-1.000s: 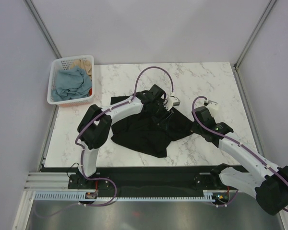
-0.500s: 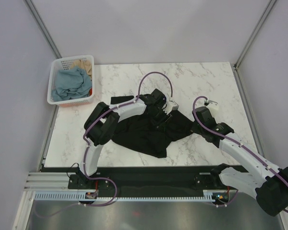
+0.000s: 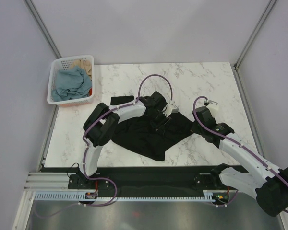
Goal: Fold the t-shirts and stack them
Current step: Flatten the tshirt out
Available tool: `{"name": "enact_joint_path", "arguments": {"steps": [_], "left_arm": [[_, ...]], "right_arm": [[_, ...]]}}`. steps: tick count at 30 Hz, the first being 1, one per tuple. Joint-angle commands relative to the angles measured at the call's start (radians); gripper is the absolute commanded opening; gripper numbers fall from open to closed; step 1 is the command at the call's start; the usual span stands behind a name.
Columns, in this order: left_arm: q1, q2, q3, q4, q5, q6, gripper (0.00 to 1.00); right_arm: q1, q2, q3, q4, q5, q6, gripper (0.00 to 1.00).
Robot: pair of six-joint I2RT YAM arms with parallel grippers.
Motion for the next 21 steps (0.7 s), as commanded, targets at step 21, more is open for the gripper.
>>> {"name": "enact_joint_path", "arguments": {"steps": [21], "left_arm": [[-0.031,-0.099,-0.075,-0.002,0.051,-0.016,0.16]], "right_arm": [[-0.003,-0.047,0.019,0.016,-0.008,0.023,0.0]]}}
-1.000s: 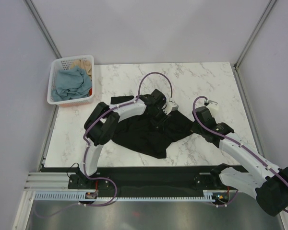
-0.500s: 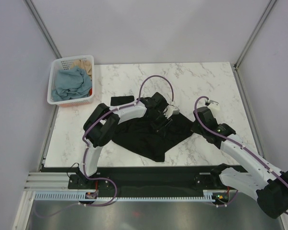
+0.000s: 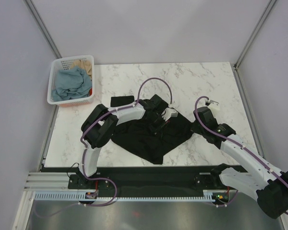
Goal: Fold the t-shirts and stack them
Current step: Flatten the tshirt out
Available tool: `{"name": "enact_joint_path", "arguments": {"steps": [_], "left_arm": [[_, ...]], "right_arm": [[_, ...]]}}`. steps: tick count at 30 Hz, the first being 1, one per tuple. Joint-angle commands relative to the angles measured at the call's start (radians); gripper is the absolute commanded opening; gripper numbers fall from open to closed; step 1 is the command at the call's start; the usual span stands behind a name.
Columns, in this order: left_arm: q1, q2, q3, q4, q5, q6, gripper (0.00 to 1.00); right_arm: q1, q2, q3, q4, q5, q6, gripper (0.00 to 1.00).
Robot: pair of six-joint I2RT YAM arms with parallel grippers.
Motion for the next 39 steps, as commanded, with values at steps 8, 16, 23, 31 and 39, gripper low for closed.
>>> {"name": "enact_joint_path", "arguments": {"steps": [8,16,23,31,39], "left_arm": [[-0.014,-0.153,0.028,0.004,-0.022,-0.098,0.02],[0.022,-0.306,0.048,0.004,-0.174,-0.245,0.02],[0.033,-0.49,-0.001,0.024,-0.342,-0.27,0.02],[0.035,-0.756,0.092,0.024,-0.7,-0.334,0.02],[0.033,-1.001,0.379,0.024,-0.798,-0.452,0.02]], "right_arm": [[-0.003,-0.021,0.007,0.011,0.037,0.021,0.0],[-0.069,0.053,0.069,-0.058,0.258,0.023,0.0],[-0.108,0.097,0.226,-0.094,0.261,-0.013,0.0],[-0.175,0.116,0.546,-0.213,0.281,-0.074,0.0],[-0.181,0.07,0.997,-0.353,0.289,-0.105,0.0]]}}
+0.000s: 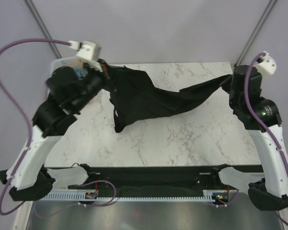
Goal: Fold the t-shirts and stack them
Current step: Flatten the tshirt out
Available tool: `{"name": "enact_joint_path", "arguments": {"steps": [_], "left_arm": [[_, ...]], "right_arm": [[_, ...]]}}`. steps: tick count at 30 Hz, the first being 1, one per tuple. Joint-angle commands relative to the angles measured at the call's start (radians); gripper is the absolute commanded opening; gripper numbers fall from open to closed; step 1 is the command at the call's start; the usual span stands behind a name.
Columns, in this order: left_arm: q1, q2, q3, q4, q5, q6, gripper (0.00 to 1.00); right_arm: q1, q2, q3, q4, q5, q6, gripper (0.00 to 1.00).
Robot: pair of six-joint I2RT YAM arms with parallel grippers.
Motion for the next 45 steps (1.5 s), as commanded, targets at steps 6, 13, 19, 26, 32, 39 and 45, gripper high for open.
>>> {"name": "enact_joint_path", "arguments": {"steps": [6,13,19,26,32,39,45], "left_arm": [[0.0,-0.234,0.192,0.042,0.088,-0.156,0.02],[0.0,-0.236,0.254,0.037,0.172,-0.193,0.02],[0.0,-0.15,0.202,0.037,0.029,-0.044,0.02],[0.013,0.058,0.248,0.074,-0.169,0.227,0.02],[0.052,0.174,0.329,0.163,-0.221,0.369,0.02],[0.058,0.122,0.317,0.235,-0.197,0.308,0.02],[0.055,-0.078,0.2,0.238,0.003,0.225,0.02]], "right_arm": [[-0.005,-0.226,0.308,-0.1,-0.012,-0.018,0.0],[-0.003,-0.321,0.271,0.01,-0.074,-0.091,0.0],[-0.003,-0.174,0.284,0.03,0.0,-0.183,0.0],[-0.003,-0.019,0.218,0.188,0.037,-0.268,0.0],[-0.003,0.104,0.297,0.271,0.05,-0.335,0.0],[-0.003,0.09,0.347,0.274,0.004,-0.335,0.0],[-0.005,-0.059,0.328,0.188,-0.022,-0.291,0.0]]}}
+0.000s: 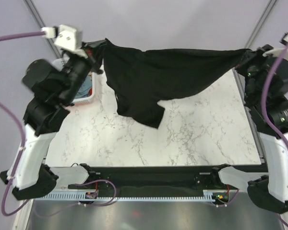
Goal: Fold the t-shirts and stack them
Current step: Flatten the tshirt out
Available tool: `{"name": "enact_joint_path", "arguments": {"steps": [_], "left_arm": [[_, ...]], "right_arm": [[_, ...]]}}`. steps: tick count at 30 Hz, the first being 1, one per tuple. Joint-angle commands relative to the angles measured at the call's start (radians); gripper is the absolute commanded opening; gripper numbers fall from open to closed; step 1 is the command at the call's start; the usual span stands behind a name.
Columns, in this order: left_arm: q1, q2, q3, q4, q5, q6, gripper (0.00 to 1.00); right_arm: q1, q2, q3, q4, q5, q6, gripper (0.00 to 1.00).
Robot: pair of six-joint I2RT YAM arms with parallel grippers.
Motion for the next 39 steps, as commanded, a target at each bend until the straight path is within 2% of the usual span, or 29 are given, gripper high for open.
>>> {"name": "enact_joint_path", "arguments": {"steps": [1,6,8,10,13,18,24,27,28,31,33,35,36,39], "left_arm": [[0.002,-0.152,-0.076,0.078,0.131,-0.057,0.02],[0.002,-0.382,-0.214,0.094,0.248,-0.164,0.02],[0.002,-0.421,-0.23,0.098,0.318,-0.201,0.02],[0.005,-0.464,-0.218,0.095,0.317,-0.209,0.02],[0.003,-0.499,-0.204,0.095,0.314,-0.214,0.02],[0.003,-0.475,-0.156,0.089,0.406,-0.226,0.02],[0.005,-0.39,-0.141,0.059,0.345,-0.116,0.02],[0.003,-0.303,-0.182,0.049,0.259,-0.005,0.02],[0.003,-0.275,-0.202,0.049,0.207,0.051,0.02],[0.011,-0.156,-0.268,0.046,0.144,0.131,0.02],[0.048,-0.078,-0.309,0.049,0.188,0.141,0.02],[0.164,-0.013,-0.327,0.068,0.298,0.104,0.02],[0.251,0.066,-0.345,0.081,0.355,0.069,0.02],[0.342,0.211,-0.377,0.153,0.418,0.046,0.02]], "right_arm": [[-0.003,-0.127,0.017,-0.022,-0.023,0.029,0.0],[-0.003,-0.3,-0.033,-0.067,-0.118,0.092,0.0],[-0.002,-0.338,-0.049,-0.076,-0.178,0.112,0.0],[-0.002,-0.381,-0.056,-0.091,-0.207,0.133,0.0],[-0.003,-0.432,-0.075,-0.099,-0.19,0.158,0.0],[-0.003,-0.432,-0.04,-0.075,-0.185,0.155,0.0],[-0.003,-0.32,0.054,-0.076,-0.164,0.11,0.0],[-0.003,-0.273,-0.034,-0.043,-0.054,0.089,0.0],[-0.002,-0.265,-0.131,-0.023,-0.034,0.089,0.0],[-0.002,-0.219,-0.298,0.077,-0.038,0.089,0.0],[-0.003,-0.164,-0.373,0.161,-0.035,0.078,0.0],[-0.002,-0.092,-0.511,0.252,0.006,0.075,0.0],[-0.006,-0.06,-0.574,0.342,0.011,0.074,0.0],[-0.034,0.118,-0.605,0.474,-0.021,0.087,0.0]]}}
